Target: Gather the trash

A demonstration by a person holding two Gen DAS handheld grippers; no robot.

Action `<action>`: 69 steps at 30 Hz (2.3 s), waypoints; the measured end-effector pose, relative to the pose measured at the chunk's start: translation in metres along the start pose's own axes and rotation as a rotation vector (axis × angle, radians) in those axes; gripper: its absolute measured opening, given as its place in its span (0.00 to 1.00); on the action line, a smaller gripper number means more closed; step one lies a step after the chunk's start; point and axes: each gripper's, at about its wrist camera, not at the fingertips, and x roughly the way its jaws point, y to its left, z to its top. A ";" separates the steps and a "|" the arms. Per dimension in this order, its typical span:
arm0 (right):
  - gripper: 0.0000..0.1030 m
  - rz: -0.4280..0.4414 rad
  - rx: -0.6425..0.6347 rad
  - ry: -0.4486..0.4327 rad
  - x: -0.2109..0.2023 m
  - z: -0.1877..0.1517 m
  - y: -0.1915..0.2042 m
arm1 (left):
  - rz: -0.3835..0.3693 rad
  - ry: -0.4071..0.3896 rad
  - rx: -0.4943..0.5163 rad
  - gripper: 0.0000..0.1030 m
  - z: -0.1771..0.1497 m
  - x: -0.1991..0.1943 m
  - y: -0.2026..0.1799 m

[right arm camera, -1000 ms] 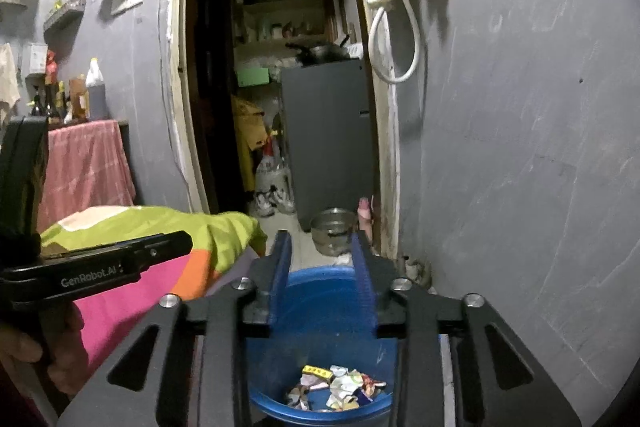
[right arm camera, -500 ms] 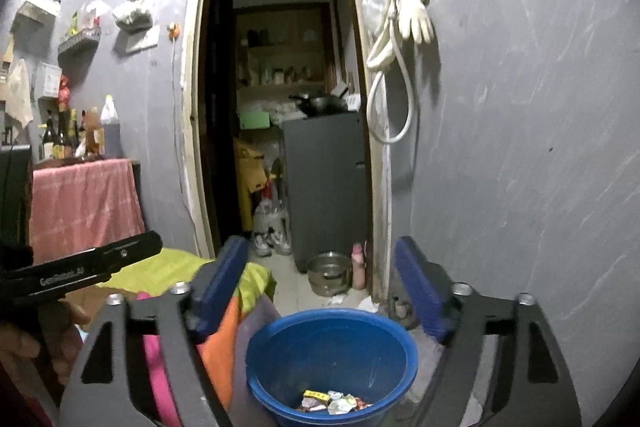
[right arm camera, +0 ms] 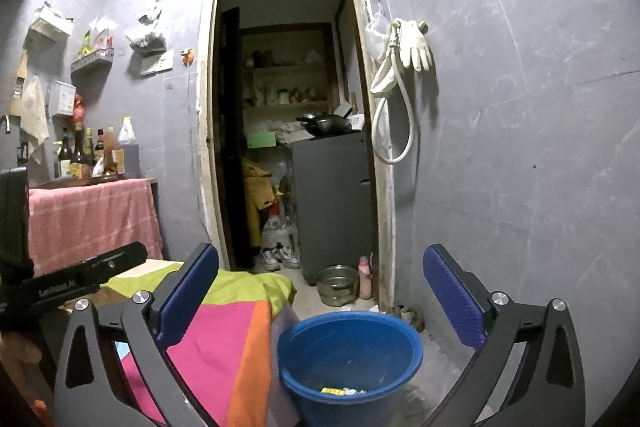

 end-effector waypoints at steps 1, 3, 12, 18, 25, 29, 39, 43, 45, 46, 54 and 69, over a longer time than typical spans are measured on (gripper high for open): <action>1.00 0.001 0.000 0.000 -0.004 -0.001 0.002 | 0.006 -0.005 0.005 0.99 -0.003 -0.006 0.002; 1.00 -0.002 -0.006 0.000 -0.010 -0.005 0.005 | 0.028 -0.010 0.010 0.98 -0.009 -0.016 0.003; 1.00 -0.036 -0.041 -0.020 -0.044 -0.028 0.015 | 0.115 -0.041 0.053 0.98 -0.043 -0.052 0.004; 1.00 -0.054 -0.018 -0.001 -0.059 -0.044 0.012 | 0.146 -0.046 0.069 0.99 -0.061 -0.068 0.001; 1.00 -0.090 -0.020 -0.008 -0.076 -0.053 0.009 | 0.173 -0.053 0.092 0.99 -0.078 -0.081 -0.003; 1.00 -0.102 -0.020 -0.012 -0.082 -0.057 0.008 | 0.180 -0.049 0.107 0.99 -0.088 -0.086 -0.006; 1.00 -0.108 -0.022 0.011 -0.085 -0.072 0.010 | 0.206 -0.025 0.098 0.99 -0.110 -0.091 -0.006; 1.00 -0.105 -0.018 0.026 -0.083 -0.077 0.010 | 0.223 -0.022 0.104 0.99 -0.115 -0.090 -0.005; 1.00 -0.105 -0.016 0.034 -0.081 -0.079 0.010 | 0.227 -0.024 0.105 0.99 -0.117 -0.091 -0.004; 1.00 -0.105 -0.016 0.038 -0.080 -0.081 0.010 | 0.229 -0.025 0.107 0.99 -0.118 -0.091 -0.004; 1.00 -0.102 -0.013 0.056 -0.077 -0.086 0.010 | 0.232 -0.018 0.106 0.99 -0.121 -0.092 -0.002; 1.00 -0.099 -0.014 0.059 -0.076 -0.085 0.011 | 0.233 -0.018 0.100 0.99 -0.121 -0.092 -0.001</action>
